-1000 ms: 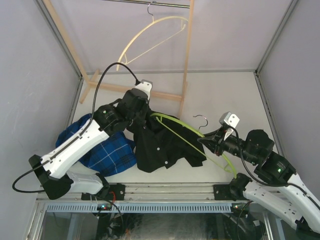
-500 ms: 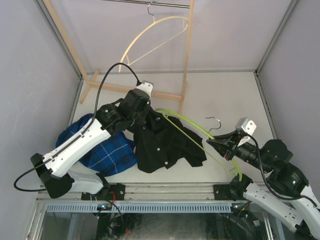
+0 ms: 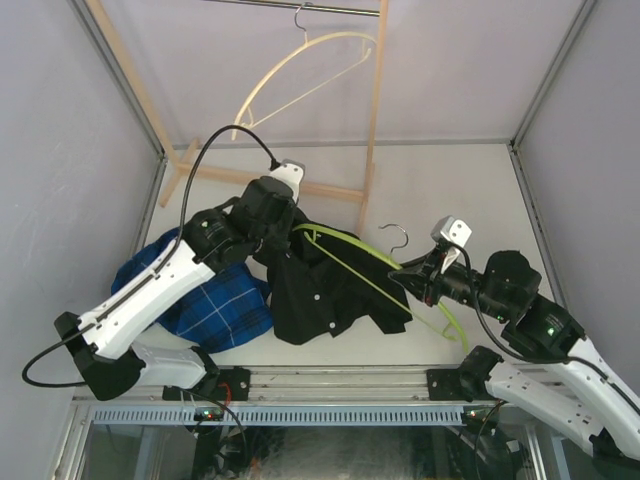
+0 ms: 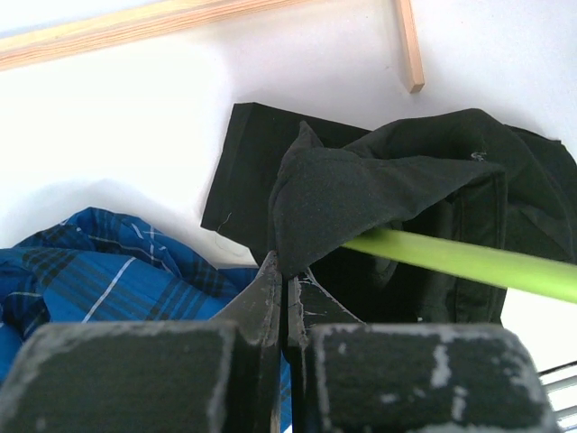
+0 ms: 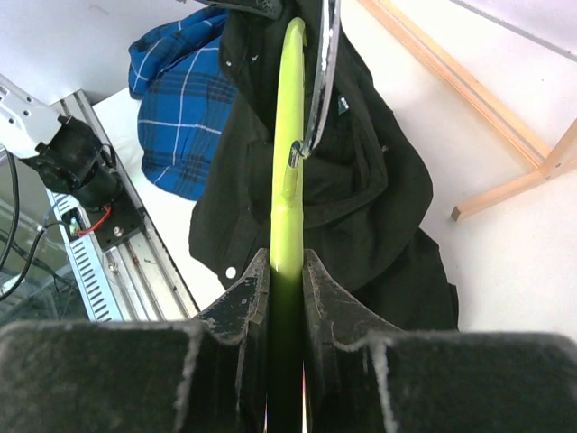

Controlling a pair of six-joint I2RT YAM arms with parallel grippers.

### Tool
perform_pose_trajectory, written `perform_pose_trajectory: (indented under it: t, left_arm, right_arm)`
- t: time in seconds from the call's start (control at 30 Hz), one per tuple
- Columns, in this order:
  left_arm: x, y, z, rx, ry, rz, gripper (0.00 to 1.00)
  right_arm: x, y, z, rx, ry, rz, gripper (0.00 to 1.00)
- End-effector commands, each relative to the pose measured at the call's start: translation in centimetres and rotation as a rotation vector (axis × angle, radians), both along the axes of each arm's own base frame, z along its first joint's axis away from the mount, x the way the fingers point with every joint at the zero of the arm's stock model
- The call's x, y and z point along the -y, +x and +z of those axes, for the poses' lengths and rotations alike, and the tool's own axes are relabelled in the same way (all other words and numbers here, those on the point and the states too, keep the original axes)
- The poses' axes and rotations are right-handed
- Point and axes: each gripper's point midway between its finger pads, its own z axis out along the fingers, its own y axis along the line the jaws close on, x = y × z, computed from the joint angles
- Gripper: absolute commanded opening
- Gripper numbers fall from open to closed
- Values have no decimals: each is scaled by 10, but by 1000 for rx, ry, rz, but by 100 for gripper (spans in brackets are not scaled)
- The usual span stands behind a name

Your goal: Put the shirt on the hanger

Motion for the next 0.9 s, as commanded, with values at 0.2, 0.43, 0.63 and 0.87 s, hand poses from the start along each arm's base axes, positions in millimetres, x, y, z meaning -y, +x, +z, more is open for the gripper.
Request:
perform_pose_trajectory:
  t: [0.2, 0.43, 0.63, 0.87]
  left_arm:
    - [20, 8, 103, 210, 36, -81, 0]
    - [50, 4, 158, 295, 30, -204, 0]
    - [72, -10, 173, 332, 33, -247, 0]
    - [84, -27, 174, 334, 28, -296, 0]
  right_arm:
    - [-38, 6, 65, 92, 112, 136, 0]
    - [-30, 16, 93, 161, 90, 82, 0]
    - [-22, 35, 115, 140, 149, -52, 0]
    - [-35, 45, 96, 53, 122, -53, 0]
